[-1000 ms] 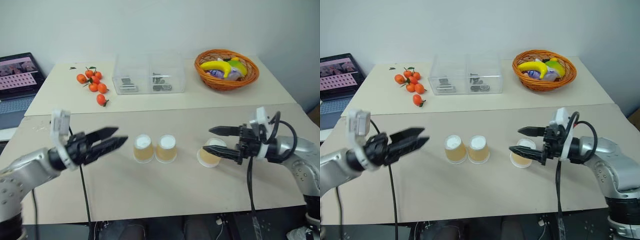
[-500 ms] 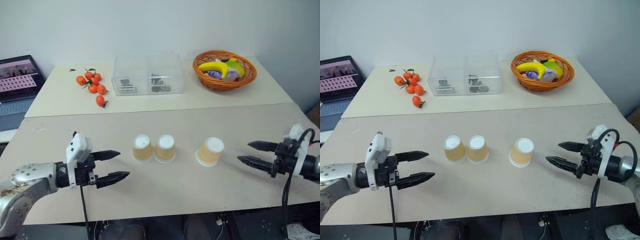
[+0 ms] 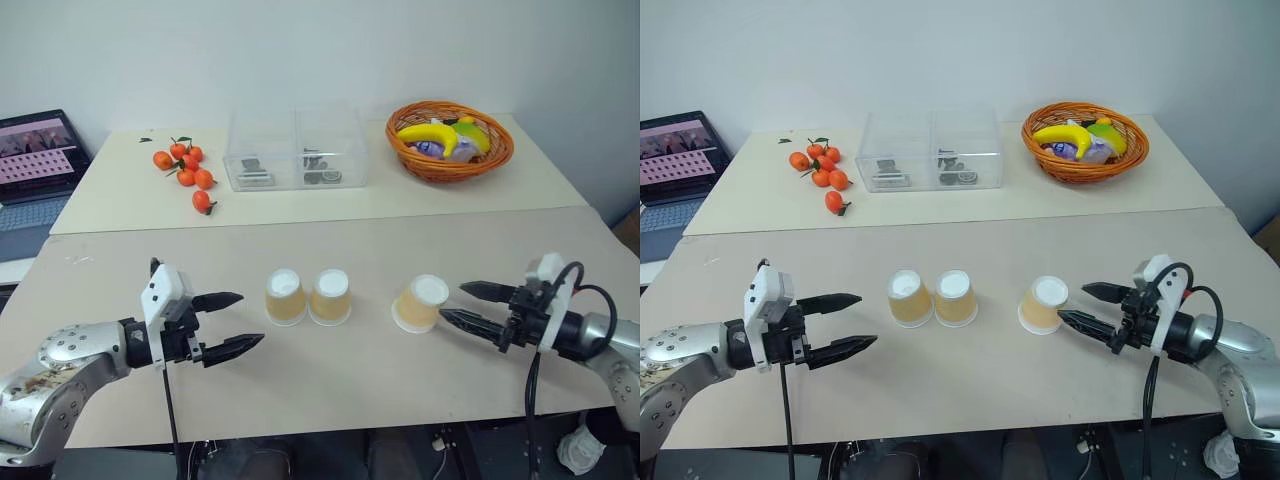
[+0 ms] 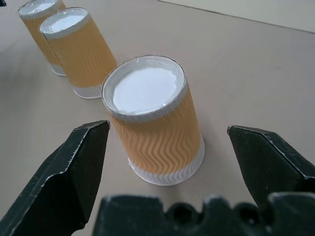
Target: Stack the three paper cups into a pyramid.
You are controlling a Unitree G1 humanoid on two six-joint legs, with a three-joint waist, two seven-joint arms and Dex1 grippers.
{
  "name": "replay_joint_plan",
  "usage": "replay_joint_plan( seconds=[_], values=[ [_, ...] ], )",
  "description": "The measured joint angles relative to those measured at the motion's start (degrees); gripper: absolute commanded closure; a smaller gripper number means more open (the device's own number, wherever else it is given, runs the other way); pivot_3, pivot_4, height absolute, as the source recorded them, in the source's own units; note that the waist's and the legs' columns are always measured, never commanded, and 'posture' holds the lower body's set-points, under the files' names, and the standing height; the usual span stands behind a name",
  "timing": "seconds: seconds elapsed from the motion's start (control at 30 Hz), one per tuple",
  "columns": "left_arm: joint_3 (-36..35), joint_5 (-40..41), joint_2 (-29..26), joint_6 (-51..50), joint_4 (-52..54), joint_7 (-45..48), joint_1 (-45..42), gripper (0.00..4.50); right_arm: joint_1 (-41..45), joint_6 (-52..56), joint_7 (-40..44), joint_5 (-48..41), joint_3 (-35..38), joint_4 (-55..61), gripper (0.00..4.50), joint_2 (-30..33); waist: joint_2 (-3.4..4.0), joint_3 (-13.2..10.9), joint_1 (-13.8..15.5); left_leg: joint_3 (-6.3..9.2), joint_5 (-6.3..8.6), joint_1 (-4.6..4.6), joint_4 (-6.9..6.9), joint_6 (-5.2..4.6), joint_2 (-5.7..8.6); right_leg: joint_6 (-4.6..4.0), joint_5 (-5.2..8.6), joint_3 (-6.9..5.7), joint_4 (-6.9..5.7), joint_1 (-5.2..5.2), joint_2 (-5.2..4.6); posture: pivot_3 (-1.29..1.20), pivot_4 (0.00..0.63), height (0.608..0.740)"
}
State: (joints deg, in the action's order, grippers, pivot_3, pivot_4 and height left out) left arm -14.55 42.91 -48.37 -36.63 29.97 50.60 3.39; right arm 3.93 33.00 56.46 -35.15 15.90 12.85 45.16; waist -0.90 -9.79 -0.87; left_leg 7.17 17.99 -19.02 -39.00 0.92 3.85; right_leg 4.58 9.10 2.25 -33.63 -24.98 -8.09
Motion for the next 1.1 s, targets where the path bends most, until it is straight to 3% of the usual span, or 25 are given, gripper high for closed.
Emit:
replay_joint_plan(
  seconds=[0.47,0.7,1.1],
  values=[
    [0.0,-0.8,2.4,-0.7,0.6,-3.5,0.1,0.02,5.9,0.4,0.6,0.0,-4.7,-1.7,0.00,-2.3,0.00,0.0,0.0,0.00,0.00,0.00,0.00,0.00,-0.10,-0.02,-0.01,0.01,0.01,-0.03,0.12,0.00,0.150,0.738],
    [-0.5,-0.6,3.0,-0.8,1.2,-4.9,1.0,0.00,7.1,0.4,3.0,0.1,-6.3,-3.4,1.78,-2.8,0.00,0.0,0.0,0.00,0.00,0.00,0.00,0.00,-0.13,-0.04,-0.02,0.01,0.00,-0.03,0.17,0.00,0.150,0.738],
    [-1.9,0.0,3.8,-0.8,1.9,-5.4,1.9,0.00,14.4,0.3,4.7,1.2,-10.2,-5.9,1.80,-2.9,0.00,0.0,-0.2,-0.01,0.00,-0.01,0.00,0.00,-0.21,-0.10,-0.06,0.05,0.02,-0.08,0.28,0.00,0.150,0.738]
  ],
)
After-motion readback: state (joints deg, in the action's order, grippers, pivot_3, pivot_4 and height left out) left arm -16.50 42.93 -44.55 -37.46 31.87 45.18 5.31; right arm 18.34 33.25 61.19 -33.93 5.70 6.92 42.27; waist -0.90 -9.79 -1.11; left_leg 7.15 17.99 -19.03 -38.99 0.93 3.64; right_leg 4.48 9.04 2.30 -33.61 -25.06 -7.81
